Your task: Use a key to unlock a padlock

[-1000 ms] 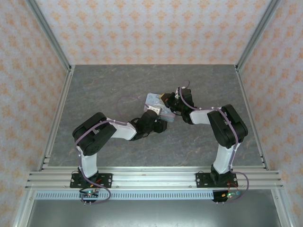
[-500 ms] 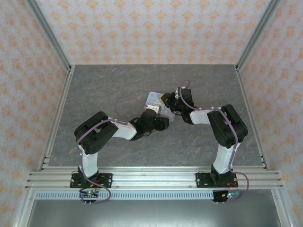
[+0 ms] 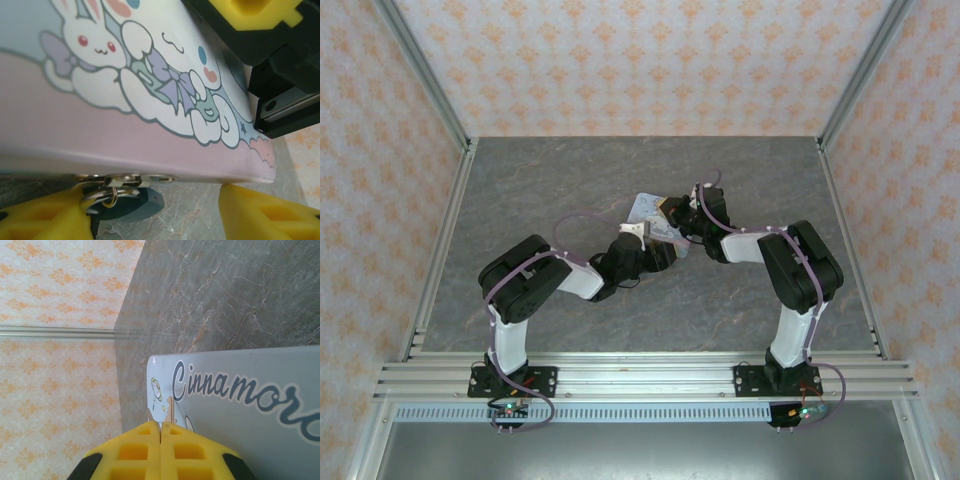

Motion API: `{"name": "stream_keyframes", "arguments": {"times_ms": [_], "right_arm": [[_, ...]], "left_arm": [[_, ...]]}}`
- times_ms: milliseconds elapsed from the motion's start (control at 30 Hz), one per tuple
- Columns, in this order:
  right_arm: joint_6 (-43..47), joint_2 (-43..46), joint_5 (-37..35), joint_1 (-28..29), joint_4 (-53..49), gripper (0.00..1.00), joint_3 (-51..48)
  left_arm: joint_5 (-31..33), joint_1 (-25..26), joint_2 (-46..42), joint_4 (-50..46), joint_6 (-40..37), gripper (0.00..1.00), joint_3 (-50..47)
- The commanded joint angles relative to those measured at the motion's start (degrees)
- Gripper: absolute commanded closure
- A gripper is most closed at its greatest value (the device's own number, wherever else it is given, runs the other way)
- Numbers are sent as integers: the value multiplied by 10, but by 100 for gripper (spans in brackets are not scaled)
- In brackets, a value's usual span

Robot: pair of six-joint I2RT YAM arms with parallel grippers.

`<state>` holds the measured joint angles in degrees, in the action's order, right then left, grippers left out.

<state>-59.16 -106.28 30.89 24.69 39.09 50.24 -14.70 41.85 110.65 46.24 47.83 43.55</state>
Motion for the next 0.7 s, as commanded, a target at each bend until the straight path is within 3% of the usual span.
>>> {"name": "stream_keyframes", "arguments": {"times_ms": [0, 267, 667], "right_arm": [[11, -16, 0, 0, -31, 100, -21], [11, -17, 0, 0, -29, 100, -20], [10, -19, 0, 0, -28, 100, -21]], "left_arm": [[-29, 5, 4, 79, 41, 37, -8], [-14, 7, 22, 169, 106, 37, -35], [38, 17, 32, 197, 149, 39, -50]]}}
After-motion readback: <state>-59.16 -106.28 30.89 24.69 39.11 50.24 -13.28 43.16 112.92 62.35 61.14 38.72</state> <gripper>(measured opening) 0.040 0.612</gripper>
